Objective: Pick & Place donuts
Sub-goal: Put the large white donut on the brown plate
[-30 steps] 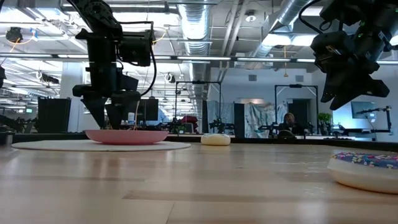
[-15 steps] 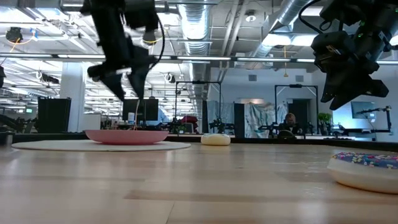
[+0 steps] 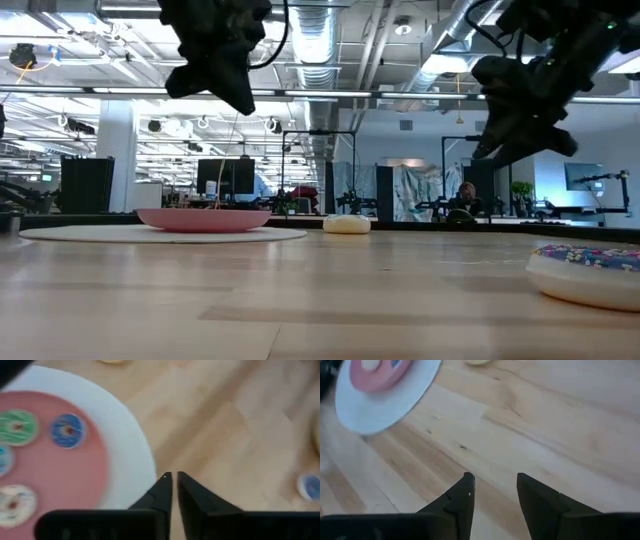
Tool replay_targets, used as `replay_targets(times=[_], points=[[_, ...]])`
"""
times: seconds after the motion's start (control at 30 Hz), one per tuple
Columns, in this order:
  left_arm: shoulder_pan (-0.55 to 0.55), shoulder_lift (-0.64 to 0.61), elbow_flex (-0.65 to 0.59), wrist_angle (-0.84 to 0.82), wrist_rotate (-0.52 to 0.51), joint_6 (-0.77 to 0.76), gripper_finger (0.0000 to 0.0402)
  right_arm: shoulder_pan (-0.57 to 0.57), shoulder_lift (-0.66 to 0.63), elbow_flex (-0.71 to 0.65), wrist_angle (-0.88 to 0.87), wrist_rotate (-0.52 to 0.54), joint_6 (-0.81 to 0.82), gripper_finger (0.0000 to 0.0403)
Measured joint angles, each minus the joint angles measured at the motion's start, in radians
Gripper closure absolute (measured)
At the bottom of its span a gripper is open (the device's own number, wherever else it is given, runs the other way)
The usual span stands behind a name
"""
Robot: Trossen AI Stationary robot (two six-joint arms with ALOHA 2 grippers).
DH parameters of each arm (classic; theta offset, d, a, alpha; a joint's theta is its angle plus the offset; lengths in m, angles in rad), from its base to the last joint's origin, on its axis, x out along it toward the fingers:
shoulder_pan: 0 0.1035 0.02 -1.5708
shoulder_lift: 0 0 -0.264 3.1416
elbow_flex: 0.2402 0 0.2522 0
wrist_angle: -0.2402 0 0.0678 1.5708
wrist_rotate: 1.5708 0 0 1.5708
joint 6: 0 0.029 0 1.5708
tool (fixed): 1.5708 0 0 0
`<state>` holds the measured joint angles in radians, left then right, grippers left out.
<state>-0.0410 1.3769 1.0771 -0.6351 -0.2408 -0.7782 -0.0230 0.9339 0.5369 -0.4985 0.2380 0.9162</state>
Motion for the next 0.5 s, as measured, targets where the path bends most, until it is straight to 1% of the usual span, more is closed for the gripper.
replay_targets(times=[0.03,0.13,0.2,0.27,0.37,0.5], points=[[-0.007,0.000,0.000,0.005,0.015,0.013,0.0389,-0.006,0.013,-0.001,0.019,-0.001,-0.052,0.0260],[-0.025,0.000,0.000,0.006,0.042,0.006,0.0384,-0.019,0.053,0.005,0.093,-0.032,-0.201,0.0250],[-0.041,0.000,0.000,0.006,0.047,0.028,0.0386,-0.021,0.087,0.018,0.129,-0.059,-0.249,0.0240],[-0.066,0.000,0.000,0.006,0.046,0.107,0.0397,-0.021,0.131,0.046,0.158,-0.077,-0.268,0.0228],[-0.098,0.000,-0.017,0.024,0.052,0.202,0.0399,-0.030,0.219,0.120,0.162,-0.091,-0.317,0.0201],[-0.124,-0.012,-0.077,0.057,0.099,0.259,0.0401,-0.063,0.370,0.269,0.159,-0.101,-0.389,0.0156]])
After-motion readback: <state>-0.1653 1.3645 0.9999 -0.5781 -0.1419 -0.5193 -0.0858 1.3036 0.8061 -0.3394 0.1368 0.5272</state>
